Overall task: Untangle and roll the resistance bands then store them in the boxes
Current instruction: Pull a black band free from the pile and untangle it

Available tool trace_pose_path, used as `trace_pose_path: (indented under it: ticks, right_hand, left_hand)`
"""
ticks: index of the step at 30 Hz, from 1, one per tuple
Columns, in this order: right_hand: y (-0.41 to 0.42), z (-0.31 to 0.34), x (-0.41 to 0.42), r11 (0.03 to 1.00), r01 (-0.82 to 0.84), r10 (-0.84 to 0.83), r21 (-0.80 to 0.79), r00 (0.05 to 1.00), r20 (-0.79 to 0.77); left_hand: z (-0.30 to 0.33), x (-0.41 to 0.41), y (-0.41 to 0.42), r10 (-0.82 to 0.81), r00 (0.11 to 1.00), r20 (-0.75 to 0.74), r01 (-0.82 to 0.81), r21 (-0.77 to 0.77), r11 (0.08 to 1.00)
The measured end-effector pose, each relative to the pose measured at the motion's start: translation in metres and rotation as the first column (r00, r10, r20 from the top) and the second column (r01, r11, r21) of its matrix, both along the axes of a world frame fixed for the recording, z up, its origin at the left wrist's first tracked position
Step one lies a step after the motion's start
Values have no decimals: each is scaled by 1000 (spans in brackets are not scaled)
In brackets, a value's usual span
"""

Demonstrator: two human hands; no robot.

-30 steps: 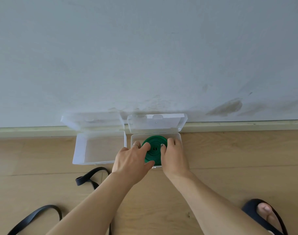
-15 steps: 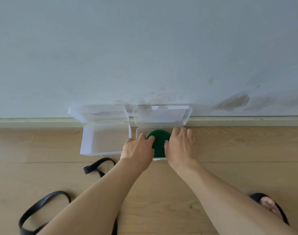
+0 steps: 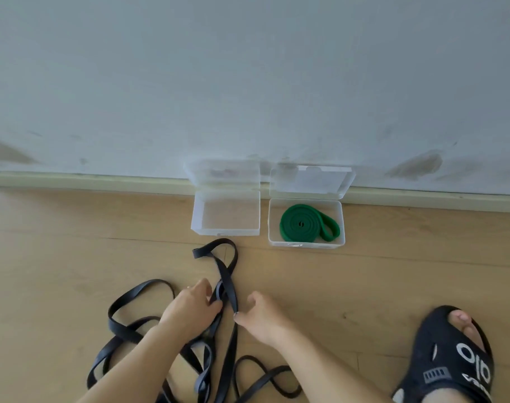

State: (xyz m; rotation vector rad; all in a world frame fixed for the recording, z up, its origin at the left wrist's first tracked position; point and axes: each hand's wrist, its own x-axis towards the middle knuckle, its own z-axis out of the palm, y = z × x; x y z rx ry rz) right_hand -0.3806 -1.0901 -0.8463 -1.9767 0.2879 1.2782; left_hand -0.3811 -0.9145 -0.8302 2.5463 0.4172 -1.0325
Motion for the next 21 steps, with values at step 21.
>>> trace_pose_path:
  ticks: [21]
  right_hand:
    - [11,139,28,737,511,-536,441,841,-78]
  left_hand:
    - [150,11,-14,178,981,-81,-189,-625,757]
